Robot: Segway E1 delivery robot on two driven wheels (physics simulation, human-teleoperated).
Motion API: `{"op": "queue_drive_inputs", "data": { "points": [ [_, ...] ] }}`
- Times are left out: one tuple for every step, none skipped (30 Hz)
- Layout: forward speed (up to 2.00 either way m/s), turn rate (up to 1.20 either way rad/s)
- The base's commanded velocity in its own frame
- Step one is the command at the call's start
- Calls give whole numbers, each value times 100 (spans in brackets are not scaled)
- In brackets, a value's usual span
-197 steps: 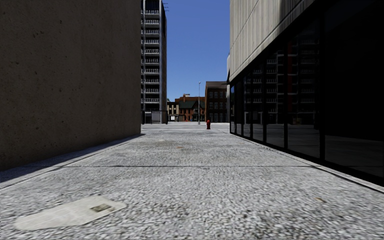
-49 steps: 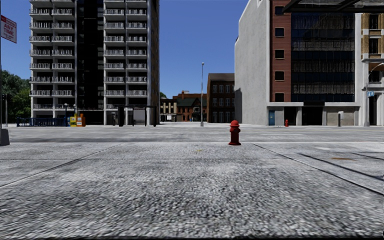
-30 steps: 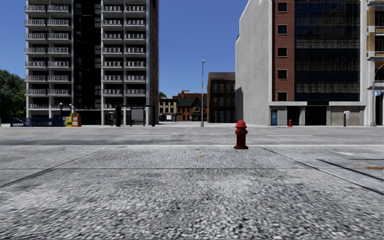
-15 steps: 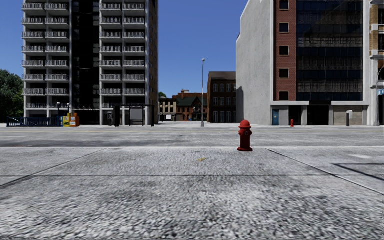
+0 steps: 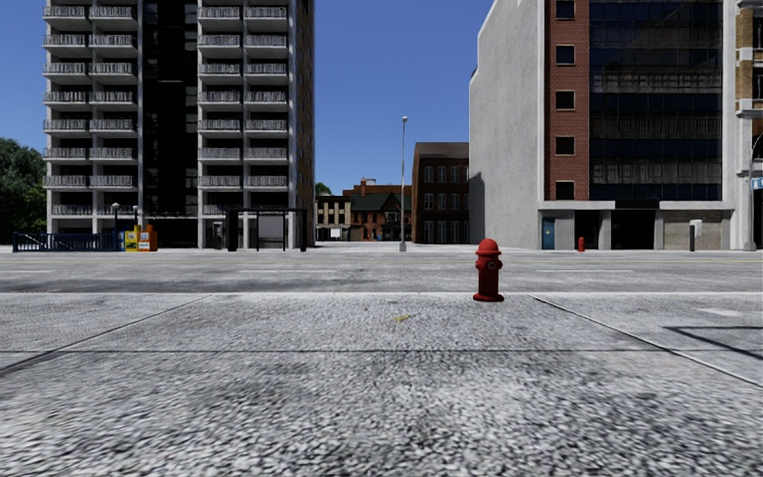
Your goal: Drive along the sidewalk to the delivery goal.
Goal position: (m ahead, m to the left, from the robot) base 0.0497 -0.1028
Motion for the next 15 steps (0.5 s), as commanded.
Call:
{"op": "queue_drive_inputs", "data": {
  "points": [
    [0,0],
    [0,0],
    [0,0],
    [0,0],
    [0,0],
    [0,0],
    [0,0],
    [0,0],
    [0,0],
    [0,0],
    [0,0],
    [0,0],
    [0,0],
    [0,0],
    [0,0]
  ]
}}
